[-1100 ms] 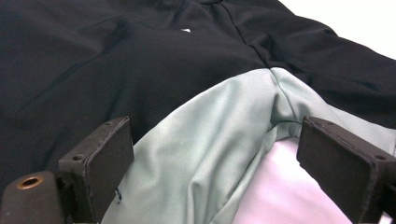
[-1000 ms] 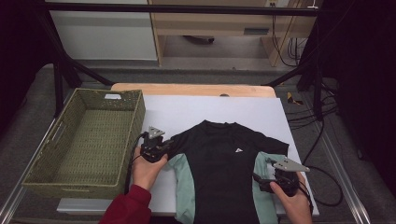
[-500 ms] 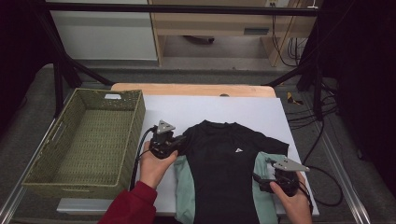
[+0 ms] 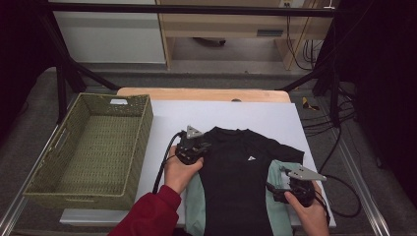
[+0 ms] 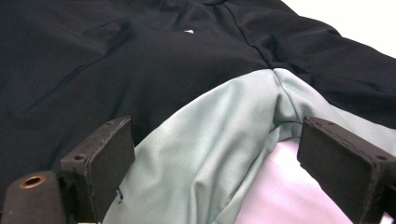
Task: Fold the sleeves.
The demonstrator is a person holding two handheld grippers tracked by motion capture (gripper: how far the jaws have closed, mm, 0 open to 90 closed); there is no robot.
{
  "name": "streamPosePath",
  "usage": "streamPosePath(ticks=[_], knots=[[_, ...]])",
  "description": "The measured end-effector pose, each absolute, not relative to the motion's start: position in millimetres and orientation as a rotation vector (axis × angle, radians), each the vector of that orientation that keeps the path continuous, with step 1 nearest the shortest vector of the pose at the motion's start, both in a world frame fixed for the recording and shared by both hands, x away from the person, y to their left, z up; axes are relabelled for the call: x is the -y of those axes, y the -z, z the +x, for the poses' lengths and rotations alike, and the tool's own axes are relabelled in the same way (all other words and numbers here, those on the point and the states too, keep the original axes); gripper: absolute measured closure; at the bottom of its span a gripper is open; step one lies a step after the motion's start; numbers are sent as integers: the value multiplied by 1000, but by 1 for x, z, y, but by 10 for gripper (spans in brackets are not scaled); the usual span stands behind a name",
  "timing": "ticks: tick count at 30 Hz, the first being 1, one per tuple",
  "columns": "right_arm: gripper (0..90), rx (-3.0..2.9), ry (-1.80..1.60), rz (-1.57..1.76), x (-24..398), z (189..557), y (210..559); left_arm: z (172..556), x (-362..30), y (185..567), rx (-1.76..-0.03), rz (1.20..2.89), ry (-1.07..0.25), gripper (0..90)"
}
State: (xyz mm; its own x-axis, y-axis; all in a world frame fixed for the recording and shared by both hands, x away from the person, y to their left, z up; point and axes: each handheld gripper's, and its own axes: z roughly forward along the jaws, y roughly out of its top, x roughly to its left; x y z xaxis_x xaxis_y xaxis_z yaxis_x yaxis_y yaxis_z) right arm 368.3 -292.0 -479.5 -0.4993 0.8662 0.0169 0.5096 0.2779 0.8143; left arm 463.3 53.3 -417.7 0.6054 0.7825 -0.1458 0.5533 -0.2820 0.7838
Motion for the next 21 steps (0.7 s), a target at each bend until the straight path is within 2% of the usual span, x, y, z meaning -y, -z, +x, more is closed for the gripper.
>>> streamPosePath(ticks=[21], knots=[[113,-2120,-1108,1227,291,368,479,472,-45,422,-1065,1975,-331,850]])
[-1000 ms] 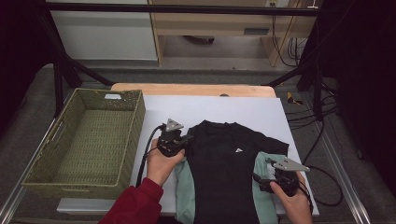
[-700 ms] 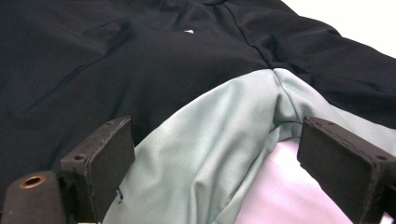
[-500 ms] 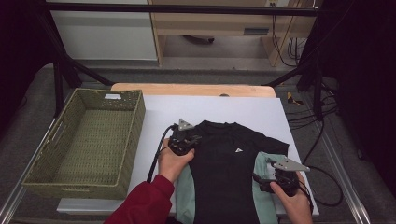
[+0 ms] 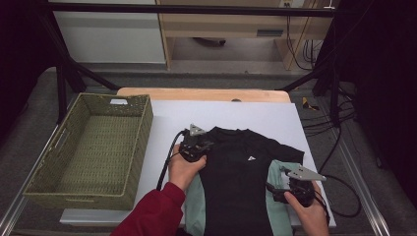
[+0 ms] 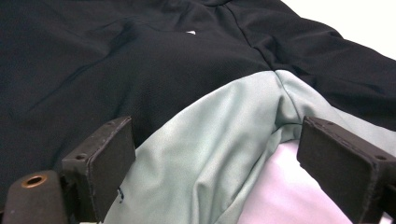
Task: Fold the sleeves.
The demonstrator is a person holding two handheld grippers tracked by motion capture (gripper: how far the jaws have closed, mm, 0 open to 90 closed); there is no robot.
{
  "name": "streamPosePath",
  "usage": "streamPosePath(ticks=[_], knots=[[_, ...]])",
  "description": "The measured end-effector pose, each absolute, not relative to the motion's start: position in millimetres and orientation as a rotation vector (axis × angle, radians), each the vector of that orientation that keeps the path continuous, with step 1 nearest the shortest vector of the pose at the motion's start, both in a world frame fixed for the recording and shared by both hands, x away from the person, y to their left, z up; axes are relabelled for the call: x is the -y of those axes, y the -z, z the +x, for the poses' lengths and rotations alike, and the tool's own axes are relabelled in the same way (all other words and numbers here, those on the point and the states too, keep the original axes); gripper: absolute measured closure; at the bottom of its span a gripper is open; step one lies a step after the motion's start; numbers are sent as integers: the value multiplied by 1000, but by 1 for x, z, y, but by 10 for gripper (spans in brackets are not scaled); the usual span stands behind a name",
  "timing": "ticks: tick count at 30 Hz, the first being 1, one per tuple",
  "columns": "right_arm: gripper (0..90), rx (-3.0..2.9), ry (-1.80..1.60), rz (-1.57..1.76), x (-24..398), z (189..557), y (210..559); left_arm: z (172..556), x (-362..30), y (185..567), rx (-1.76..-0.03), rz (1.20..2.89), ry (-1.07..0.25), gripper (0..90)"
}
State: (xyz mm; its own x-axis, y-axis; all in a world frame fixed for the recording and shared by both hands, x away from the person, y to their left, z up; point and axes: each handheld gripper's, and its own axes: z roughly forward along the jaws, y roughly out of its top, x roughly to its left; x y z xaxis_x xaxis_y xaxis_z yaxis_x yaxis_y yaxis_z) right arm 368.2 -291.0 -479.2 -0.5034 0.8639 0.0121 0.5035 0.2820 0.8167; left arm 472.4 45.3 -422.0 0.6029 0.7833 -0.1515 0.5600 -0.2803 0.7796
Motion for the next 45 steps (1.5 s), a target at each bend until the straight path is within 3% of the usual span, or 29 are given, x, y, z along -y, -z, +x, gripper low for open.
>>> streamPosePath(ticks=[25,38,45], knots=[[113,-2116,-1109,1236,290,369,479,482,-33,417,-1054,2002,-341,848],[114,-2120,-1110,1233,290,369,479,491,-19,443,-1104,2034,-332,830],[113,-2124,-1110,1232,290,368,479,487,-22,433,-1091,1968,-324,575]])
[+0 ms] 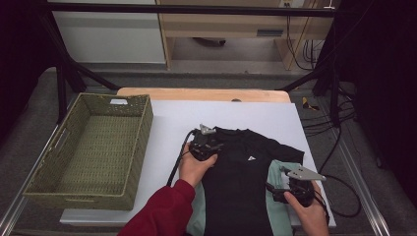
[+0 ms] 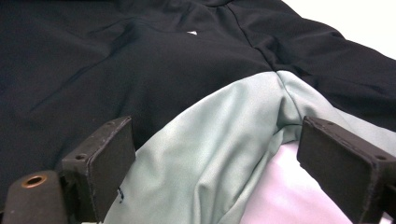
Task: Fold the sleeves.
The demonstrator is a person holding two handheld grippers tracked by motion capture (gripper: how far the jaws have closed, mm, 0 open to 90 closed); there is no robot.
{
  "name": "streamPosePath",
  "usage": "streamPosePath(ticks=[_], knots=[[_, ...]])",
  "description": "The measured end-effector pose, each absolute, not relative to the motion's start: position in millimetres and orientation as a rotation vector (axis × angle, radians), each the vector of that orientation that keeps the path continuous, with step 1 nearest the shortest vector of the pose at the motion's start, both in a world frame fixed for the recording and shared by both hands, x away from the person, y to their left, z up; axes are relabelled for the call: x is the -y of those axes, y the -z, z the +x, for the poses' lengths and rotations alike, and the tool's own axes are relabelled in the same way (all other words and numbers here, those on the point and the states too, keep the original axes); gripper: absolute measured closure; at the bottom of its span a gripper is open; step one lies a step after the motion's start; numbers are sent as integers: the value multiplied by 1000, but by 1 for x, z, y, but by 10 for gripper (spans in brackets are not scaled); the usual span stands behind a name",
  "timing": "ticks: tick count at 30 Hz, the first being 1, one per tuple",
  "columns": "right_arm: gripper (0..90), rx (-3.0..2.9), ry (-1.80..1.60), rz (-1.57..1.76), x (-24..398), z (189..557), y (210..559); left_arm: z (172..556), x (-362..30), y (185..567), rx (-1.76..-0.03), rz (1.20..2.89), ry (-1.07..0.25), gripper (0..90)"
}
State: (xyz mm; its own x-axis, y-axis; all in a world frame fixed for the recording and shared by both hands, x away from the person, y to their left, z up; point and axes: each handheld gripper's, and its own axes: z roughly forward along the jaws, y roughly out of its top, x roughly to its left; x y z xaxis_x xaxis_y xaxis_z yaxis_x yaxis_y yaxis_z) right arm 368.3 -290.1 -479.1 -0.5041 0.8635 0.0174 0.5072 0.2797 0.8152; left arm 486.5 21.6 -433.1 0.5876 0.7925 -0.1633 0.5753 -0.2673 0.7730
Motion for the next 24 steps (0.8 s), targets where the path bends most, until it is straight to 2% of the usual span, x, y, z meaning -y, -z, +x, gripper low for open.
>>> streamPosePath(ticks=[4,10,17,21,24], knots=[[113,-2125,-1108,1232,290,368,479,481,-28,418,-1083,1936,-355,515],[113,-2123,-1107,1228,290,368,479,463,-48,410,-1058,1922,-376,510],[113,-2124,-1103,1229,290,368,479,428,-71,428,-1061,1927,-331,533],[113,-2125,-1098,1229,289,368,479,424,-70,445,-1069,1959,-297,534],[113,-2122,-1100,1231,290,368,479,421,-63,454,-1049,1995,-266,582]])
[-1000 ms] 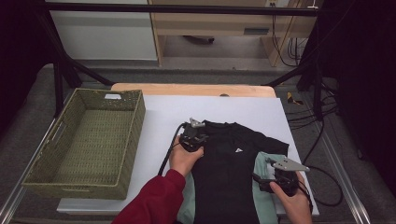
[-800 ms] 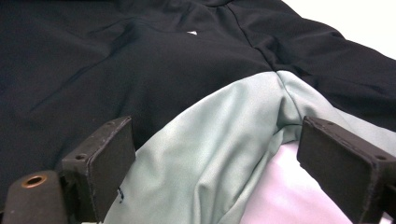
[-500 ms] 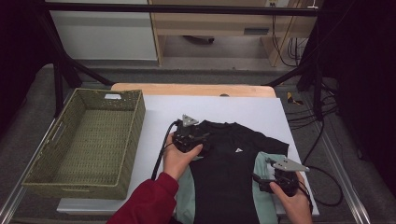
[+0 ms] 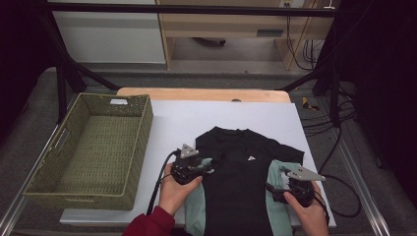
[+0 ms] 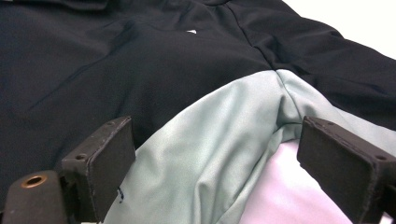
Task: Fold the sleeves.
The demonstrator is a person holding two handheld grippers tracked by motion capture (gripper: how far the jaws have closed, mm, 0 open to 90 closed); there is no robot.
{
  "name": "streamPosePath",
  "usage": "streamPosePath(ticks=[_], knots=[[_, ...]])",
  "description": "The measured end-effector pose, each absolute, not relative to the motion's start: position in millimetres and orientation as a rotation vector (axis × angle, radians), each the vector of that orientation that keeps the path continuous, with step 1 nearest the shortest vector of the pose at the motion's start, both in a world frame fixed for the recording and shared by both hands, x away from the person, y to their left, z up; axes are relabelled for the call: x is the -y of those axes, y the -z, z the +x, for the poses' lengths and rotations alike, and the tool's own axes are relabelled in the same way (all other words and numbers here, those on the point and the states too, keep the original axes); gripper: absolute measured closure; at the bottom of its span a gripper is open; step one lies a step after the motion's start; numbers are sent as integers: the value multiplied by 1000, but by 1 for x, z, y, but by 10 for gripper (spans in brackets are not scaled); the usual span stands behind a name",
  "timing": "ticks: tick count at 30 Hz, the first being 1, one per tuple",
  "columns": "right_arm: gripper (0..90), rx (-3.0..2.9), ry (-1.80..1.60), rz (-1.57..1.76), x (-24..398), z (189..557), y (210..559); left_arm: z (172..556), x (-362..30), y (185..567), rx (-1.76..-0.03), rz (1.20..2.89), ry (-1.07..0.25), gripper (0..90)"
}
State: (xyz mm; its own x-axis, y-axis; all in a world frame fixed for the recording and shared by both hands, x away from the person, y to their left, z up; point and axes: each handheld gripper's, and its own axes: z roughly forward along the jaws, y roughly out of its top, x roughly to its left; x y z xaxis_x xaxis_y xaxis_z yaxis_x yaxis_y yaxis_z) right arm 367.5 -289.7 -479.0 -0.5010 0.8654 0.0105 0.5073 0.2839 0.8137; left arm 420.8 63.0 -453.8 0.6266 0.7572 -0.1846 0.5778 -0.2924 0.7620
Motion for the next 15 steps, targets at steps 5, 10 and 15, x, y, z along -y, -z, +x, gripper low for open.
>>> streamPosePath(ticks=[5,10,15], knots=[[113,-2124,-1099,1231,290,368,479,414,-59,456,-1031,1994,-292,665],[113,-2123,-1101,1229,290,368,479,411,-57,456,-1035,1987,-328,811],[113,-2118,-1099,1230,291,368,479,405,-58,449,-1028,1955,-341,856]])
